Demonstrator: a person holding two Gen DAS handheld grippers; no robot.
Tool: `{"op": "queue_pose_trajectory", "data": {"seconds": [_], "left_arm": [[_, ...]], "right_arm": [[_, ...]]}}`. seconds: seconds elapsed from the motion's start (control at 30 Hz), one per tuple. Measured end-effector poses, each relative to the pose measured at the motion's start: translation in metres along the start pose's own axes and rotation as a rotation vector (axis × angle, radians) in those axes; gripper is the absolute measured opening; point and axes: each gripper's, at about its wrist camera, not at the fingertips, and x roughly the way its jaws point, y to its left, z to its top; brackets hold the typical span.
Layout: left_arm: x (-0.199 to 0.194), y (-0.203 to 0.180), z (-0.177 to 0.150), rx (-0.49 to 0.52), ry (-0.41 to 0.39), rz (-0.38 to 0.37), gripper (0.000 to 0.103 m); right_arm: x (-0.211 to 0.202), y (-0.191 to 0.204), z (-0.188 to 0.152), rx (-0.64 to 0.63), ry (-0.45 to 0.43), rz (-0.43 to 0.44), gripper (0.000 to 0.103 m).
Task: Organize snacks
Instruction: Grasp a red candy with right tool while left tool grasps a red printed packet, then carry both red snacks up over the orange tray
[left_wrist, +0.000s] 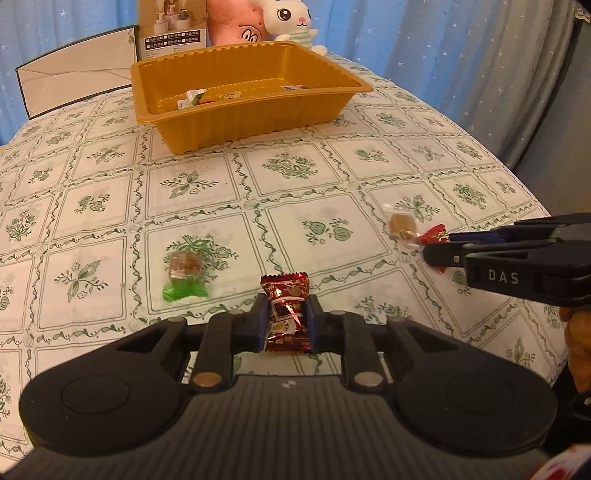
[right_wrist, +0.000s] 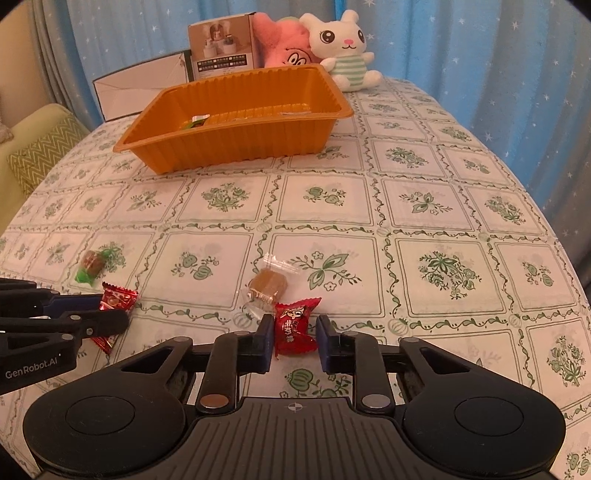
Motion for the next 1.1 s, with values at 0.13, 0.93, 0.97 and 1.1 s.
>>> {"op": "queue_pose_trajectory", "data": {"seconds": [0.13, 0.93, 0.97, 1.1], "left_arm": [[-0.004, -0.003, -0.004, -0.008, 0.001, 0.005, 0.019], [-0.075, -0.007, -0.001, -0.106, -0.092, 0.044, 0.018], [-0.078, -0.007, -0.001, -0.107, -0.097, 0.046, 0.018], [-0.086, -0.008, 0.001, -0.117, -0.112, 0.052, 0.018]], "right_arm": [[-0.009, 0.0, -0.008, 0.007, 0.003, 0.001, 0.02], [-0.082, 0.022, -0.005, 0.031, -0.116, 0.062, 0.02], [-0.084, 0.023, -0.005, 0.03, -0.119, 0.064, 0.02], [-0.091, 0.026, -0.003, 0.025, -0.134, 0.069, 0.02]]}}
